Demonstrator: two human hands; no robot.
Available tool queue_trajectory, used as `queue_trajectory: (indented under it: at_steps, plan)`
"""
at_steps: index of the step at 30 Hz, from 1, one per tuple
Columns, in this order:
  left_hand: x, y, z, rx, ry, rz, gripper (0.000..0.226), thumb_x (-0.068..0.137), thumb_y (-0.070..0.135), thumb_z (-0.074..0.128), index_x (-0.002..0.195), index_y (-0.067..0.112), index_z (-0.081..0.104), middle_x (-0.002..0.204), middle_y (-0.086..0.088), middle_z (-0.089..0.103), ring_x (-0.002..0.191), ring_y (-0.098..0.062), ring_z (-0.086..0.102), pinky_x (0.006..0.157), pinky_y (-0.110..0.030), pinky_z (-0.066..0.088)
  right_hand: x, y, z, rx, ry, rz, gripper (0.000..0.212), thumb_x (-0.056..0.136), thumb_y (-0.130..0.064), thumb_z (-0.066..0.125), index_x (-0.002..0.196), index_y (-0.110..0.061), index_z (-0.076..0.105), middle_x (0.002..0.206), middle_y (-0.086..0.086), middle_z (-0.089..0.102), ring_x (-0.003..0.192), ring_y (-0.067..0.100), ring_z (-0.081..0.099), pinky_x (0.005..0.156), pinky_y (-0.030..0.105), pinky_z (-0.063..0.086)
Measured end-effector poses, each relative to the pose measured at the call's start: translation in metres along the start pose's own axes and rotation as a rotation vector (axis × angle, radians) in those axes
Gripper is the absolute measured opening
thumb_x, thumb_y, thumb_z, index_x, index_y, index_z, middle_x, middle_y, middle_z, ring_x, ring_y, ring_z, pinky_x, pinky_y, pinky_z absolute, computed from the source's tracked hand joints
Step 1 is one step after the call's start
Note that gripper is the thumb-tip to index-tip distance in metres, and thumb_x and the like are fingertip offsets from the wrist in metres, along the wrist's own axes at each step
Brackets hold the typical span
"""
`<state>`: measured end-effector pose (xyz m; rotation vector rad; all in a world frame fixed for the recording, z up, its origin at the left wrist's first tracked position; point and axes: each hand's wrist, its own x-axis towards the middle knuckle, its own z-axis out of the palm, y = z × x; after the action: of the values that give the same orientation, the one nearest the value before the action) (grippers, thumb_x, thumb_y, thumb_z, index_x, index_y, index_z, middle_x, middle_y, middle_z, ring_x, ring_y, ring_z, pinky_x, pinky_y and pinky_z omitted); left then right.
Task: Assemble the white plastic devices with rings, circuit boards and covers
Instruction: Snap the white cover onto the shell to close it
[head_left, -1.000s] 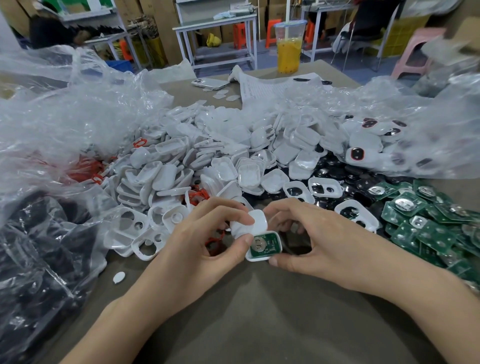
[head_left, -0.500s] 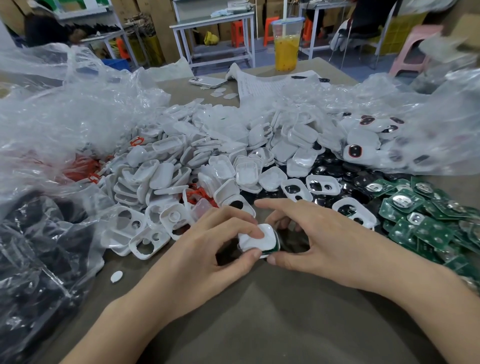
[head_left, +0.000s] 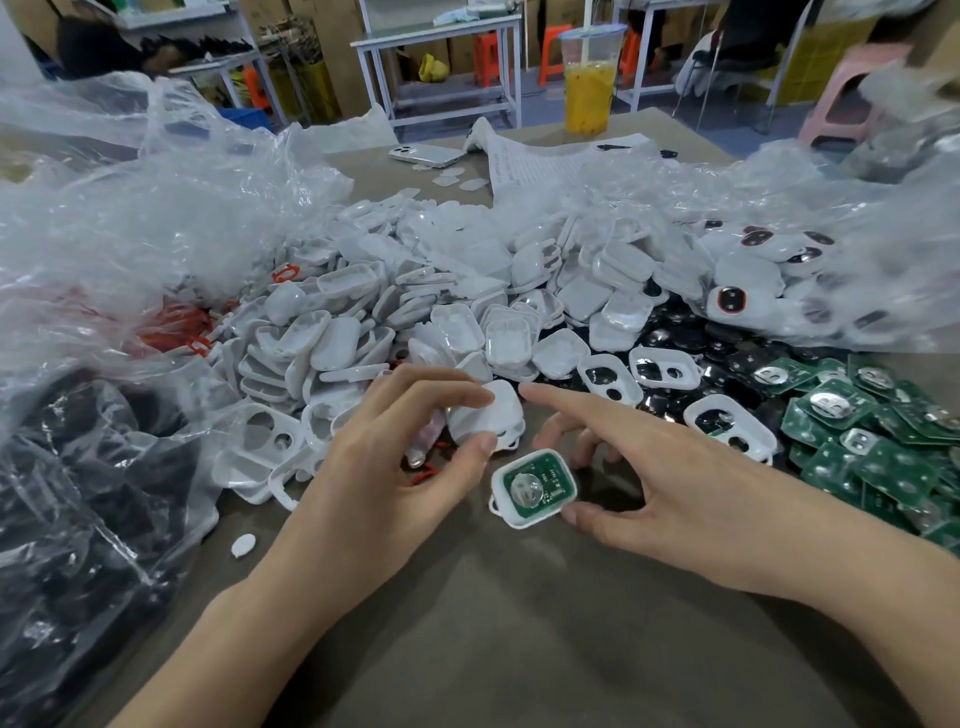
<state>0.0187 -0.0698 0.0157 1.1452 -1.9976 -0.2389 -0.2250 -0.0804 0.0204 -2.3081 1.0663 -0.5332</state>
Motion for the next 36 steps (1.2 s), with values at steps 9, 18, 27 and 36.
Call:
queue_trajectory:
  at_steps: [9, 18, 27, 36]
  plan:
    - [0.001, 0.002, -0.003, 0.008, 0.036, -0.013, 0.022, 0.093, 0.031, 0.072, 0.113, 0.021, 0.068, 0.116, 0.013, 0.064, 0.112, -0.013, 0.063, 0.088, -0.023, 0.048, -0.002, -0.005, -0.003, -0.009, -0.021, 0.003, 0.08, 0.09, -0.026, 0.069, 0.148, -0.056, 0.022, 0.122, -0.032, 0.05, 0.107, -0.008, 0.05, 0.088, 0.0, 0.031]
    - [-0.002, 0.001, -0.003, 0.299, -0.084, -0.054, 0.024, 0.094, 0.037, 0.065, 0.113, 0.023, 0.07, 0.117, 0.01, 0.061, 0.114, -0.013, 0.053, 0.098, -0.032, 0.042, -0.001, 0.0, 0.0, 0.017, -0.011, -0.004, 0.083, 0.088, -0.028, 0.068, 0.147, -0.06, 0.02, 0.124, -0.027, 0.052, 0.109, 0.004, 0.053, 0.089, 0.008, 0.037]
    - [-0.003, 0.021, -0.001, 0.232, -0.271, 0.052, 0.03, 0.097, 0.05, 0.055, 0.108, 0.027, 0.071, 0.101, 0.016, 0.059, 0.096, -0.01, 0.051, 0.088, -0.026, 0.041, -0.001, 0.003, 0.001, 0.006, -0.012, 0.0, 0.079, 0.084, -0.043, 0.062, 0.147, -0.063, 0.017, 0.12, -0.029, 0.052, 0.112, 0.001, 0.053, 0.093, 0.01, 0.037]
    - [-0.003, 0.026, 0.003, 0.252, -0.334, 0.009, 0.034, 0.095, 0.052, 0.052, 0.11, 0.029, 0.071, 0.105, 0.015, 0.057, 0.098, -0.009, 0.051, 0.088, -0.022, 0.039, 0.0, 0.005, 0.002, 0.008, -0.021, 0.0, 0.075, 0.084, -0.049, 0.057, 0.148, -0.058, 0.019, 0.119, -0.03, 0.052, 0.114, 0.0, 0.051, 0.093, 0.014, 0.038]
